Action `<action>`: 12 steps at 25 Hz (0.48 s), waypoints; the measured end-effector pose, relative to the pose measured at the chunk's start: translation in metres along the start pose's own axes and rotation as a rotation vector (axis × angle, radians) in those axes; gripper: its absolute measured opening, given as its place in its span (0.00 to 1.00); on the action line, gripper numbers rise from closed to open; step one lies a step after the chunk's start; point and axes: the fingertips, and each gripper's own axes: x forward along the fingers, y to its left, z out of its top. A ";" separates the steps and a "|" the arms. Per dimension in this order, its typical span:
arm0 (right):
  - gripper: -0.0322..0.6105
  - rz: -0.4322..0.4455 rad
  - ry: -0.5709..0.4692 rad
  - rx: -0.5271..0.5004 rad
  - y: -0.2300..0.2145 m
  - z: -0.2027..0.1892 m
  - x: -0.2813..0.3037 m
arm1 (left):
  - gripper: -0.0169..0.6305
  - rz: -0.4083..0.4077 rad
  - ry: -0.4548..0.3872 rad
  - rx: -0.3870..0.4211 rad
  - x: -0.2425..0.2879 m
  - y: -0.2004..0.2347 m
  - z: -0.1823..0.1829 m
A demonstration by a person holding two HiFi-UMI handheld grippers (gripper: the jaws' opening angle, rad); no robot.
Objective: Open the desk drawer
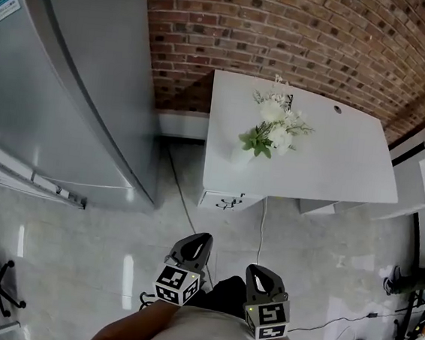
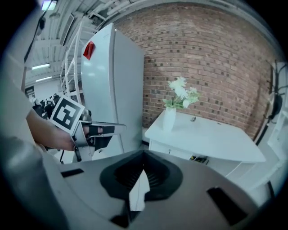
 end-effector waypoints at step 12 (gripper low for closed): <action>0.07 0.047 -0.001 -0.133 -0.007 0.012 0.024 | 0.06 0.013 -0.017 0.006 -0.002 -0.005 0.006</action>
